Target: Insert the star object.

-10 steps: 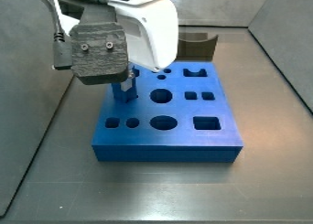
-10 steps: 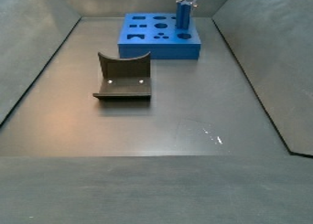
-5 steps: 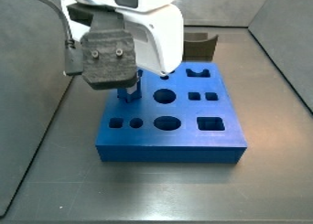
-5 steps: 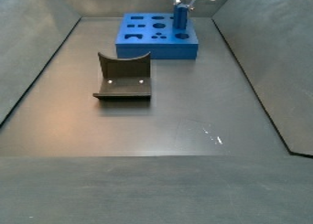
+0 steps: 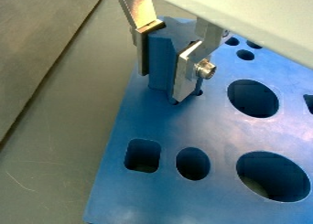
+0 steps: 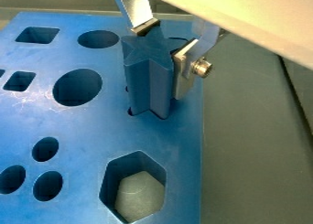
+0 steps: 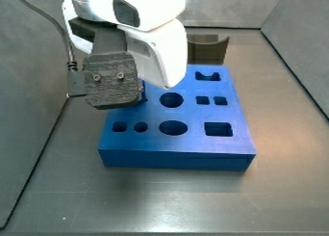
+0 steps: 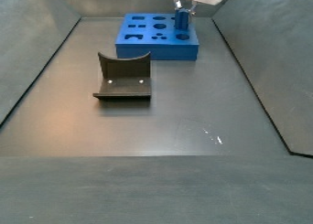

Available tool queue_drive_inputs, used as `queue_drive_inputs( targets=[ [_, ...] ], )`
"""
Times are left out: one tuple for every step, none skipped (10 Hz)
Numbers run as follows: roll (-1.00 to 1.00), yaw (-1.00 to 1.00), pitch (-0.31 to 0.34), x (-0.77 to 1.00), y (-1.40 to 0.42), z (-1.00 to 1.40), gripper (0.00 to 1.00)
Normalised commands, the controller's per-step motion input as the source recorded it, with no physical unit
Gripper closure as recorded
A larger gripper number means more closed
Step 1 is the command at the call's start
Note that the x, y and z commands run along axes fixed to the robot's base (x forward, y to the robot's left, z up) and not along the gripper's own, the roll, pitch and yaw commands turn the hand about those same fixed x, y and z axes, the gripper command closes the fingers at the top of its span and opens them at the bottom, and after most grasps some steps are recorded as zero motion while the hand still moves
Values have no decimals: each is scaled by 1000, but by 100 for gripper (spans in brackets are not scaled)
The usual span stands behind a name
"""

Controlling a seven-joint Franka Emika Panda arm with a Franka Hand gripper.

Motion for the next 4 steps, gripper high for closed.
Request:
queue_drive_inputs(
  targets=[
    [286, 0, 0, 43, -57, -809, 100],
    [-31, 0, -3, 0, 89, -180, 100],
    [-10, 0, 0, 0, 0, 0, 100],
    [0, 0, 0, 0, 0, 0, 100]
  ],
)
